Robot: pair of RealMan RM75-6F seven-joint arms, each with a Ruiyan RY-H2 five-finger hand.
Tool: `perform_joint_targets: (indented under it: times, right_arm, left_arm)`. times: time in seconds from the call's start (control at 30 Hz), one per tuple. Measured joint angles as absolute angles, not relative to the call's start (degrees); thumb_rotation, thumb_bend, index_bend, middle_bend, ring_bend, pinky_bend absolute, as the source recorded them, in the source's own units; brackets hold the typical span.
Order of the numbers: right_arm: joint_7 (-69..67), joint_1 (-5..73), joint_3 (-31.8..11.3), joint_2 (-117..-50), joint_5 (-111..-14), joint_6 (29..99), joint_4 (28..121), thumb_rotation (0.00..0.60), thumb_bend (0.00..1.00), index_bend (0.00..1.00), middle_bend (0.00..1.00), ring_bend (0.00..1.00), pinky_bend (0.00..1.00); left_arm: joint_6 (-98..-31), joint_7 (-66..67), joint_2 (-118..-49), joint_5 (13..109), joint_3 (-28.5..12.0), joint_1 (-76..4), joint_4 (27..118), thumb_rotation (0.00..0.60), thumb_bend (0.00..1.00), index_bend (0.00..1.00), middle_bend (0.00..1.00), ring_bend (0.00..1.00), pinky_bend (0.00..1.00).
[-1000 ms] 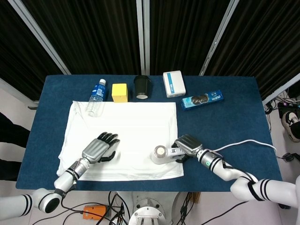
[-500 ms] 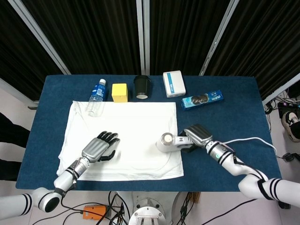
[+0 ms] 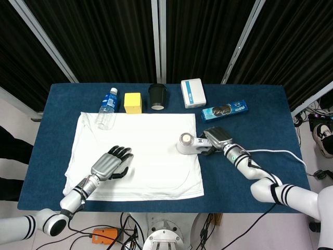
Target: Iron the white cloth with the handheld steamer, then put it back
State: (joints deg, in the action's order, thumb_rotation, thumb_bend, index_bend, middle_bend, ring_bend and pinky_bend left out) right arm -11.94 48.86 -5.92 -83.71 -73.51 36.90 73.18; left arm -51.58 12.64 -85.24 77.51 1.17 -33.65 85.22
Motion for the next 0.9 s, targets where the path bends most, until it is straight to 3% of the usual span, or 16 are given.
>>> perform_joint_targets:
  times: [0.57, 0.9]
  right_arm:
    - [-16.2, 42.5, 4.2, -74.2, -91.1, 46.9, 89.7, 0.600, 0.35, 1.00, 0.94, 0.97, 0.61]
    - [-19.9, 36.9, 4.4, -68.7, -90.1, 56.4, 89.7, 0.600, 0.35, 1.00, 0.94, 0.97, 0.61]
  left_arm:
    - [-51.7, 12.6, -85.3, 77.8, 1.1, -33.9, 85.2, 0.000, 0.42, 0.11, 0.03, 0.00, 0.00]
    - [-56.1, 11.7, -83.2, 78.6, 0.2, -32.7, 87.5, 0.000, 0.42, 0.11, 0.03, 0.00, 0.00]
